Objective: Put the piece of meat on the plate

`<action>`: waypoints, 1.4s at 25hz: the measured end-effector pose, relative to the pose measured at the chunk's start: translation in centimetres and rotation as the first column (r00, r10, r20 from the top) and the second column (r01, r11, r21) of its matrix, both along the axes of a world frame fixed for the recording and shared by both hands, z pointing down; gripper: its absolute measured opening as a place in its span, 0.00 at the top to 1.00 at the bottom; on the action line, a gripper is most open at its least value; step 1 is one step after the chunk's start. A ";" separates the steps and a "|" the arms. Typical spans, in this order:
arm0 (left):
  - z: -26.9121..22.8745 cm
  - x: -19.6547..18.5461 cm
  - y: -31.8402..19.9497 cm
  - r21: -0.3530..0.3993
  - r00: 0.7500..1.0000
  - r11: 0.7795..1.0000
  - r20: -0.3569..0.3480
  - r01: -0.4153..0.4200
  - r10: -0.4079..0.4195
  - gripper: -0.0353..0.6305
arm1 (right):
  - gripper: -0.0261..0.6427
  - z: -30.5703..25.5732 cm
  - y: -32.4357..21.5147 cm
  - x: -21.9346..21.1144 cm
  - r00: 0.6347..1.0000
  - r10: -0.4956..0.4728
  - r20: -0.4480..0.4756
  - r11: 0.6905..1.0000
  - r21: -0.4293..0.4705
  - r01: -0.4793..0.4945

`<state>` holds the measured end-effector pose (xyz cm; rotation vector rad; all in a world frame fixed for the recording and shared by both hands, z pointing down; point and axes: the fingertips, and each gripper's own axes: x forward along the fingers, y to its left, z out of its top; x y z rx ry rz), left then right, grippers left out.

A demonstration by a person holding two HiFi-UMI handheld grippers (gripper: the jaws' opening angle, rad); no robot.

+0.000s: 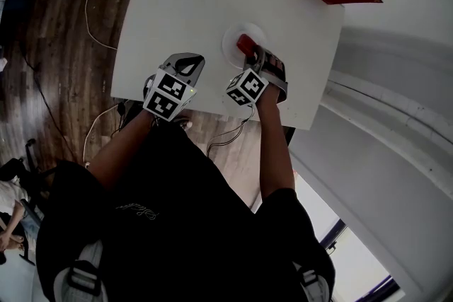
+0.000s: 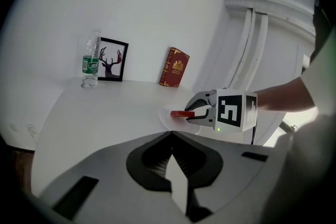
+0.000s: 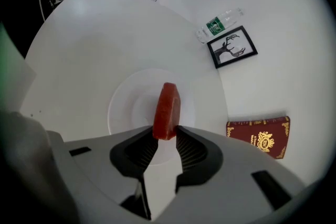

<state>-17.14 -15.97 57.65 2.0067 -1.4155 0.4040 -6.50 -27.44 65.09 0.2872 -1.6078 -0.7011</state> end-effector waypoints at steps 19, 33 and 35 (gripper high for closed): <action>1.0 -0.9 0.6 -0.018 0.999 1.000 -0.041 0.008 -0.008 0.94 | 0.73 0.2 -0.3 -0.3 0.994 0.092 0.057 0.995 -0.054 -0.089; 0.3 0.6 1.7 -0.055 0.994 0.995 -0.078 -0.078 0.073 0.94 | 0.70 -0.3 -0.6 0.4 0.917 0.333 0.218 0.938 -0.174 -0.300; 0.0 0.8 1.9 -0.054 0.993 0.995 -0.086 -0.083 0.078 0.94 | 0.70 -0.5 -0.6 0.6 0.888 0.386 0.251 0.917 -0.206 -0.341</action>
